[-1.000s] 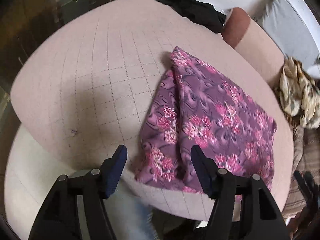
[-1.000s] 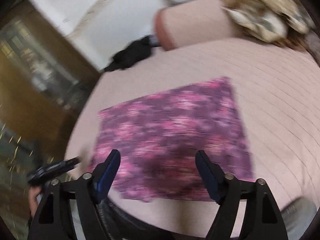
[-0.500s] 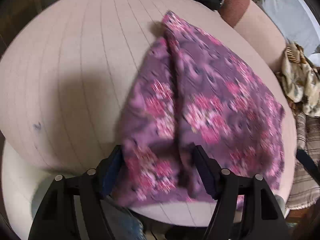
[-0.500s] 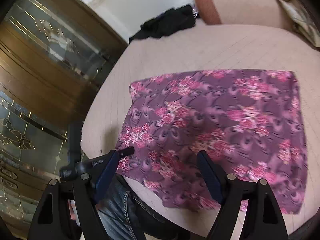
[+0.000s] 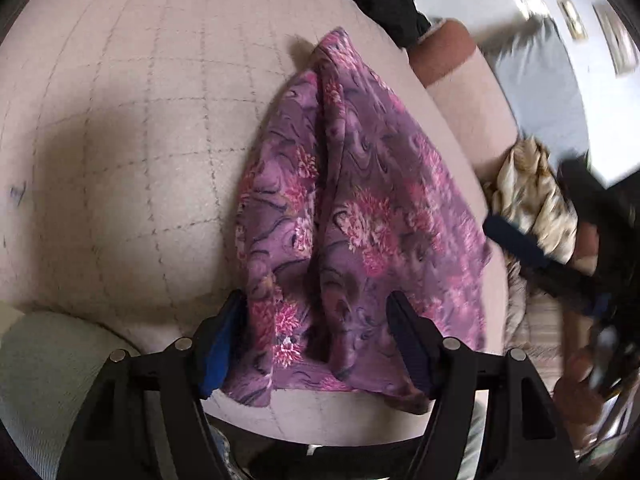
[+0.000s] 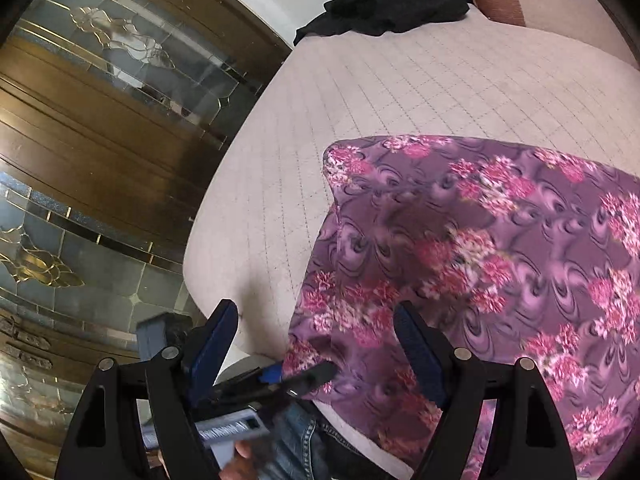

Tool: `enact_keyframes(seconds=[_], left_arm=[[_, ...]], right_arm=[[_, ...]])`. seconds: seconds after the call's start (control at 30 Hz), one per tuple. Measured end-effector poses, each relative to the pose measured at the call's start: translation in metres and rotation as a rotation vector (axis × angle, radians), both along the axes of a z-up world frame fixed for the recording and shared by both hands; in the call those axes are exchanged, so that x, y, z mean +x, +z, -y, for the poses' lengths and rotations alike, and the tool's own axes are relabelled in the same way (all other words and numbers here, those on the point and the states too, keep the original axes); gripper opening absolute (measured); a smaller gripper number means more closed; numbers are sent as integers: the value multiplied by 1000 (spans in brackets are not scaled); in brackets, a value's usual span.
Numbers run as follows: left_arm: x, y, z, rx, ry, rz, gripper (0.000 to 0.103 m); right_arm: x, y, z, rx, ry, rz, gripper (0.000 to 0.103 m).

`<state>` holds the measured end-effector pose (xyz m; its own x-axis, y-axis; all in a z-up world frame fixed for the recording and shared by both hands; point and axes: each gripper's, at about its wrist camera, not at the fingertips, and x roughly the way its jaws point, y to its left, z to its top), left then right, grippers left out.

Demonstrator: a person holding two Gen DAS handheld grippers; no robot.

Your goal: Fold small clothes

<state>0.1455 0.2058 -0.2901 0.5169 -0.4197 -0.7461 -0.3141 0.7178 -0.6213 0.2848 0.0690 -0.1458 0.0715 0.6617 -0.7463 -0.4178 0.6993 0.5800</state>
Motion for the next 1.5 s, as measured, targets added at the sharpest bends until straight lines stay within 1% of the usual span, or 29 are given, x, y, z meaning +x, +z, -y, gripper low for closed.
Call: enact_keyframes(seconds=[0.03, 0.07, 0.1, 0.13, 0.2, 0.23, 0.3, 0.33, 0.37, 0.4, 0.47, 0.57, 0.63, 0.67, 0.73, 0.77, 0.8, 0.83, 0.93, 0.97, 1.03, 1.07, 1.13, 1.17, 1.23, 1.27, 1.37, 1.43, 1.5], left_arm=[[1, 1, 2, 6, -7, 12, 63], [4, 1, 3, 4, -11, 18, 36], [5, -3, 1, -29, -14, 18, 18], [6, -11, -4, -106, -13, 9, 10], [10, -18, -10, -174, 16, 14, 9], [10, -15, -10, -173, 12, 28, 9], [7, -4, -4, -147, -11, 90, 8], [5, 3, 0, -121, -21, 128, 8], [5, 5, 3, -114, -23, 143, 8], [5, 7, 4, -107, -23, 153, 8], [6, 6, 5, -100, -23, 149, 8], [5, 5, 7, -101, -14, 143, 8], [3, 10, 10, -74, -8, 150, 8], [-6, 13, 6, -59, -7, 152, 8], [-7, 20, 12, -17, -2, 145, 8], [-7, 23, 14, -5, -1, 136, 7], [-8, 26, 16, -2, -3, 134, 7], [-10, 34, 20, 11, -6, 144, 7], [-12, 66, 40, 94, -42, 175, 7], [-13, 77, 48, 127, -57, 187, 7], [-16, 103, 71, 211, -101, 213, 7], [-17, 115, 84, 248, -126, 226, 7], [-16, 132, 105, 308, -171, 248, 7], [-17, 141, 116, 342, -197, 257, 7], [-15, 156, 142, 386, -245, 272, 7], [-14, 162, 158, 402, -274, 283, 7], [-7, 170, 203, 456, -352, 298, 7], [1, 168, 234, 492, -411, 292, 7], [9, 161, 261, 512, -462, 271, 8]], right_arm=[[2, -2, -5, -12, 0, -4, 84], [5, -4, -9, -24, 2, -11, 84], [6, -5, -13, -34, 5, -14, 84], [7, -6, -19, -46, 12, -15, 85], [11, -10, -33, -81, 31, -16, 85], [13, -13, -41, -101, 42, -25, 84], [18, -22, -57, -132, 61, -53, 84], [21, -28, -66, -161, 68, -70, 84], [25, -34, -77, -200, 78, -85, 84], [27, -39, -85, -247, 71, -96, 84], [34, -48, -104, -325, 100, -94, 84], [42, -60, -123, -401, 127, -97, 83], [46, -73, -135, -486, 153, -83, 70], [46, -78, -140, -535, 171, -60, 64], [42, -80, -148, -629, 201, 21, 34], [40, -77, -148, -650, 213, 54, 28], [38, -71, -146, -628, 218, 62, 19], [36, -65, -143, -610, 212, 66, 17], [37, -32, -116, -487, 152, 68, 15], [37, -18, -101, -428, 127, 65, 14], [35, 2, -78, -334, 98, 74, 14], [33, 16, -59, -265, 72, 79, 13], [32, 33, -23, -164, 34, 71, 13], [30, 43, 1, -91, 5, 67, 13], [28, 57, 30, 0, -39, 61, 13], [27, 64, 55, 61, -67, 57, 13], [19, 75, 102, 170, -125, 52, 13], [18, 74, 141, 230, -167, 49, 13], [23, 66, 178, 285, -215, 28, 13]])
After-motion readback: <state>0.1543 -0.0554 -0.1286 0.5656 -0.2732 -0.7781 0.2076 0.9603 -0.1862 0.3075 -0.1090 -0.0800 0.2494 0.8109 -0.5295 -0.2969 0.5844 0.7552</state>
